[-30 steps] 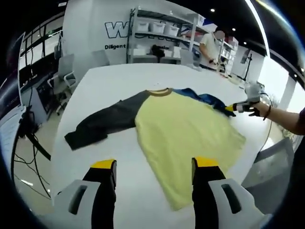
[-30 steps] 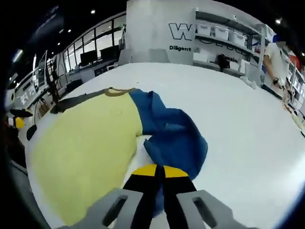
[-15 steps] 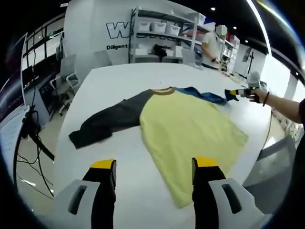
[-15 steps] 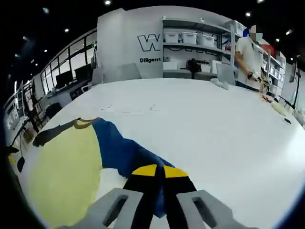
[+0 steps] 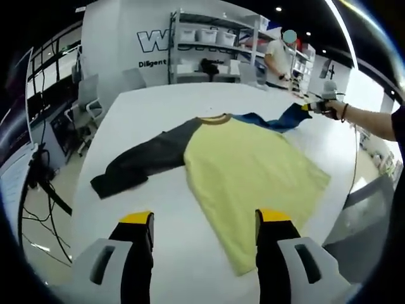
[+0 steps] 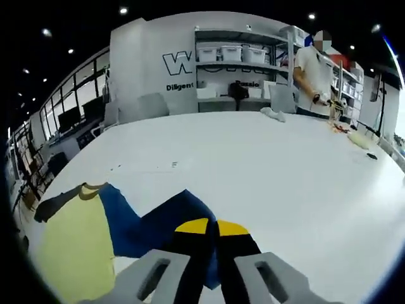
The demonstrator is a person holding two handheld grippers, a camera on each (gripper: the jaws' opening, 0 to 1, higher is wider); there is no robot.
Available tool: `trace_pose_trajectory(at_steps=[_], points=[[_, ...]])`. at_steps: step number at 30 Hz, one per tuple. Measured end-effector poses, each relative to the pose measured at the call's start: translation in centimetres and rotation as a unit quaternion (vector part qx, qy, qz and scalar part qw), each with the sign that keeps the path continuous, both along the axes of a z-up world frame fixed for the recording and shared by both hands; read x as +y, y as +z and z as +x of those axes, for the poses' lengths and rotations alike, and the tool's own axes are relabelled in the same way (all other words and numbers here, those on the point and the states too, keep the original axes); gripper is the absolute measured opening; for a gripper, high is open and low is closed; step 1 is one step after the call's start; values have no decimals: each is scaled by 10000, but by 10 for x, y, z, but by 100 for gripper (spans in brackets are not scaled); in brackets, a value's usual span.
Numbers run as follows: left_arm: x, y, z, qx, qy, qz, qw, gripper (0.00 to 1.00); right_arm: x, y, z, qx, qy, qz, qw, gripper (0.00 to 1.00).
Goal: Fold the garment on the visible template until the final outline fits inside the template.
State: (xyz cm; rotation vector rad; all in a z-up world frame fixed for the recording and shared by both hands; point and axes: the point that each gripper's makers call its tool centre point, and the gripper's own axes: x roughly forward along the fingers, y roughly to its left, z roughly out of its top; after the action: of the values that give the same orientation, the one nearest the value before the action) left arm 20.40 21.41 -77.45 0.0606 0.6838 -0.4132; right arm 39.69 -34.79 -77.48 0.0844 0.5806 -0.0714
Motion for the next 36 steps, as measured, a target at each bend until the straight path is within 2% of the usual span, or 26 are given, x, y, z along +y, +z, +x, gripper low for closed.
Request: trace_pose_trajectory(at_steps=[2,4,8,10,12,14,16,18,22,28,36], points=[[-2,1,1,-2,-12,-119,9999,62,-4,-4,5,37,-3,-18,10000,0],[-3,2,2,-32,-20,-163,9999,62,-10,-9,6,148,7,-193,9997,0],[-7,7,7,-225,-77,-252,9994,63,-20,-20,17,202,-133,-219,9995,0],[-9,9,9,-331,-146,-212,9991,64,-25,-25,21,257,-181,-274,9991,0],[-10,9,11,-352,-235,-182,9989,65,-26,-33,19,455,-27,-411,9981,0],[-9,4,13,-315,-302,-108,9990,66,-36,-39,24,487,-112,-417,9979,0],[-8,3,13,-308,-309,-72,9990,68,-45,-49,26,676,-120,-442,9967,0],[-8,5,14,-382,-334,-26,9987,71,-54,-54,28,764,-134,-608,9951,0],[-7,6,14,-458,-351,-8,9983,72,-65,-68,30,959,-119,-625,9934,0],[-8,2,11,-391,-367,36,9986,72,-72,-79,18,1238,-68,-783,9892,0],[-11,2,10,-360,-397,25,9986,71,-82,-87,4,1479,-196,-719,9862,0]])
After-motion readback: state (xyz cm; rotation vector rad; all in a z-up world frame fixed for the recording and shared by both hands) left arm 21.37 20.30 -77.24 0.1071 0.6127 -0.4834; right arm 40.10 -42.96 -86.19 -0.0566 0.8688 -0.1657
